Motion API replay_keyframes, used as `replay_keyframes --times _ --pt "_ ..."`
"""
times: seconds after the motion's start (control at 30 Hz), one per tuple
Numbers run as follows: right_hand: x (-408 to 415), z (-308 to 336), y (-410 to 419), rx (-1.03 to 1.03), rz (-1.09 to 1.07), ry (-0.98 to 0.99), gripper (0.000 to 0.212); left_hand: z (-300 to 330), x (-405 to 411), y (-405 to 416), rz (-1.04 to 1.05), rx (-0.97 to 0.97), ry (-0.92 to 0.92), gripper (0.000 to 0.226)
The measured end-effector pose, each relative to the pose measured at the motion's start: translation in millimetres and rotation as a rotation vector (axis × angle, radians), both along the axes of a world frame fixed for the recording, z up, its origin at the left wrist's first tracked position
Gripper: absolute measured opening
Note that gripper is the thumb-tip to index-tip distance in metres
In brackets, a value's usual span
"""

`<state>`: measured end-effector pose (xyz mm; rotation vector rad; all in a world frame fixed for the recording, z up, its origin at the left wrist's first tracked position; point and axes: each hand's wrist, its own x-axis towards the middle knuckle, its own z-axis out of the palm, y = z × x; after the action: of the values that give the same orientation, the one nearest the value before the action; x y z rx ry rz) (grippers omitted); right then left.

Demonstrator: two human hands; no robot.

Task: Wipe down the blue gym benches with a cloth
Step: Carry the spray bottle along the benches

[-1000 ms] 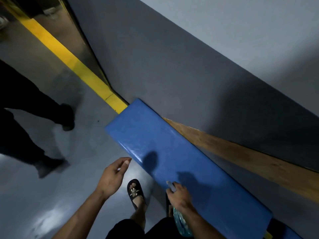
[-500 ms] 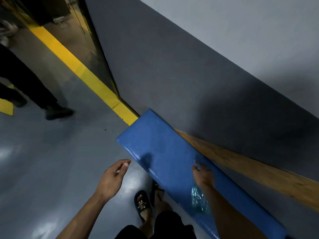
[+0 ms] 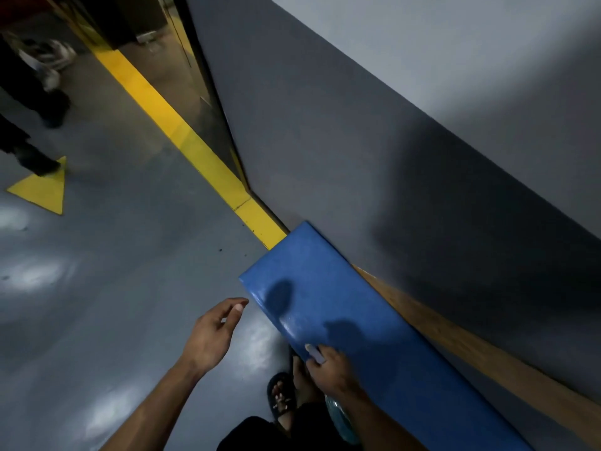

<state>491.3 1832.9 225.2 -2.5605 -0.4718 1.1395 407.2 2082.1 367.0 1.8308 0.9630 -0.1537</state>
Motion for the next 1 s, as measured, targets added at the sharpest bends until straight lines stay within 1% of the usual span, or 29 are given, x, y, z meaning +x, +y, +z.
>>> replay_keyframes --times 0.03,0.13,0.2,0.27,0.33,0.47,0.53,0.63,0.77,0.87,0.93,1.0 --pt "11.7 19.0 13.0 0.016 0.012 -0.059 0.045 1.0 2.5 4.7 0.007 0.010 0.003 0.024" --pt "46.0 57.1 51.3 0.039 0.079 -0.013 0.037 4.8 8.3 16.7 0.044 0.028 0.001 0.025" --pt "62.6 70.5 76.9 0.059 0.150 -0.017 0.029 6.1 9.5 24.0 0.081 0.035 -0.015 0.025" --pt "74.8 78.7 100.9 0.087 0.178 -0.024 0.027 8.1 11.2 31.2 0.097 0.050 -0.011 0.025" --pt "83.5 79.3 120.3 0.064 0.217 -0.024 0.023 10.1 13.9 39.0 0.106 0.061 -0.004 0.026" --pt "86.0 72.6 144.1 -0.029 0.294 -0.006 0.036 8.5 17.3 56.9 0.128 0.053 -0.007 0.028" --pt "85.7 67.8 147.1 -0.047 0.281 -0.010 0.038 4.7 19.3 67.5 0.128 0.046 -0.018 0.028" --pt "92.3 63.8 145.8 -0.054 0.175 -0.019 0.031 -1.0 25.2 82.9 0.109 0.033 -0.037 0.028" --pt "116.2 62.2 142.5 -0.065 -0.086 -0.051 0.019 -3.4 34.6 103.9 0.048 0.008 -0.055 0.028" --pt "134.0 61.8 145.6 -0.071 -0.232 -0.072 0.019 -4.2 40.5 120.6 -0.010 0.003 -0.069 0.031" --pt "140.2 64.6 151.6 -0.079 -0.320 -0.072 0.020 -5.9 44.8 132.4 -0.047 -0.012 -0.067 0.026" --pt "140.2 69.6 157.7 -0.073 -0.348 -0.114 0.018 -8.0 49.4 143.4 -0.074 -0.035 -0.081 0.023"
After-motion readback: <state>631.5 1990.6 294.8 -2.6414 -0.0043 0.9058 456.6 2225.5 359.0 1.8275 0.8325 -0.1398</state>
